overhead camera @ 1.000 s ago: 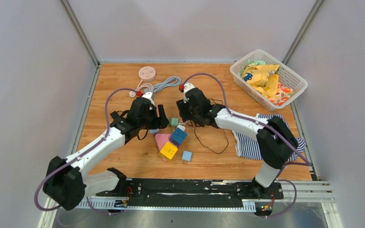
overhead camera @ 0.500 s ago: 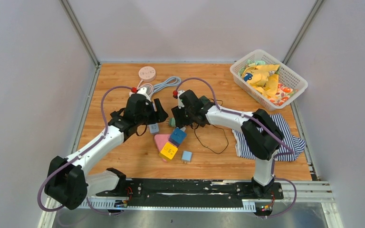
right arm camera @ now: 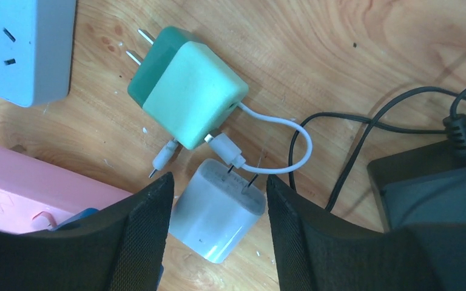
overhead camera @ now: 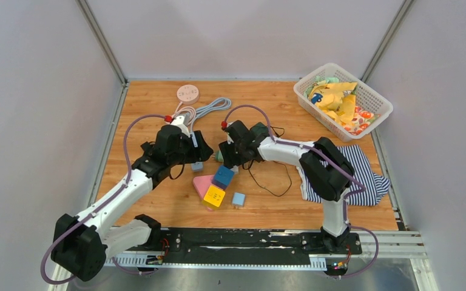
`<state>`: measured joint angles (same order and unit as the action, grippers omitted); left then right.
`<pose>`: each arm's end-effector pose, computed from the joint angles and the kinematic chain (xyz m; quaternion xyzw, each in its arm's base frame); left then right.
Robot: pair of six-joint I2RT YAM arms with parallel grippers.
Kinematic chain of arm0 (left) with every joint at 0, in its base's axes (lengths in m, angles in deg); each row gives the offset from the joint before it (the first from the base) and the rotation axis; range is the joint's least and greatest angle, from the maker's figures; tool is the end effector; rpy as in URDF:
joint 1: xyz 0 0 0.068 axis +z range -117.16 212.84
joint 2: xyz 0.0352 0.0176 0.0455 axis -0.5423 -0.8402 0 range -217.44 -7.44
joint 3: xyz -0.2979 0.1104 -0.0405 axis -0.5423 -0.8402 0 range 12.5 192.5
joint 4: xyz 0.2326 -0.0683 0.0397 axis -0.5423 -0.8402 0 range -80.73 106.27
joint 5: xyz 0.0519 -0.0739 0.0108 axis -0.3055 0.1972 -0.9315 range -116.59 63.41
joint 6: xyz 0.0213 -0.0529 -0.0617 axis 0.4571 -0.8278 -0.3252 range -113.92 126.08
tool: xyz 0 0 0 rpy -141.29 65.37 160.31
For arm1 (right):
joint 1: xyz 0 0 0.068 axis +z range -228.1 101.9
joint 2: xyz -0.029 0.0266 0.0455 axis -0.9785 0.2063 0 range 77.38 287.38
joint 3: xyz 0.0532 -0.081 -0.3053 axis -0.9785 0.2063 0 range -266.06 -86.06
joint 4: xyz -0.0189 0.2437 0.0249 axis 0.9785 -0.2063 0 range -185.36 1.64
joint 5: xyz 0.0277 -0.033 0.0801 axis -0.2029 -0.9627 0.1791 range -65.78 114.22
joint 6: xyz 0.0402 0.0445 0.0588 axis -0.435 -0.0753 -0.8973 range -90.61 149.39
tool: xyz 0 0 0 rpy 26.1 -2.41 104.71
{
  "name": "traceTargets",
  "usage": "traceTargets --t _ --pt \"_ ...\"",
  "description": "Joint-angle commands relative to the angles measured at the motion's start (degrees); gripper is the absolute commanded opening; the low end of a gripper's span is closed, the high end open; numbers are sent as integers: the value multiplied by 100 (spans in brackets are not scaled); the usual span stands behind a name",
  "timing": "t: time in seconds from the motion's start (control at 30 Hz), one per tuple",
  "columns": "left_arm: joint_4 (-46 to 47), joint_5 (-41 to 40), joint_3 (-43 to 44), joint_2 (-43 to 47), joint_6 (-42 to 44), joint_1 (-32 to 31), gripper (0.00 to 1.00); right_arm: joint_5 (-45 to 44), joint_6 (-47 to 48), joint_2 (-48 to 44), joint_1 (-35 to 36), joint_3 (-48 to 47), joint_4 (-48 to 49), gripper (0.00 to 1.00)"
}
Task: Insert the plug
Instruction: Pick up the plug from the center of the board.
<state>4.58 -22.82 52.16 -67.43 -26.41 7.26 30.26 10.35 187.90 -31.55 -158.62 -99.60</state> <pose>0.1993 -0.1008 0.2832 -0.0368 0.8736 -0.2603 0.4096 0.2988 0.3266 0.2021 -0.2403 0.9048 0.2301 0.2659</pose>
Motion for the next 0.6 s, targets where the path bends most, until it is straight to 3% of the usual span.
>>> traceTargets --t 0.0,0.2,0.37,0.57 --pt "-87 33 -173 214 152 36 73 -98 -81 190 113 34 -317 58" --pt "-266 54 -178 490 224 36 73 -327 -38 74 153 136 -414 49" --pt "-317 45 -199 724 183 36 73 -794 -112 -104 235 74 -762 61" --pt "-355 45 -247 837 190 36 73 -905 -140 -127 310 112 -862 63"
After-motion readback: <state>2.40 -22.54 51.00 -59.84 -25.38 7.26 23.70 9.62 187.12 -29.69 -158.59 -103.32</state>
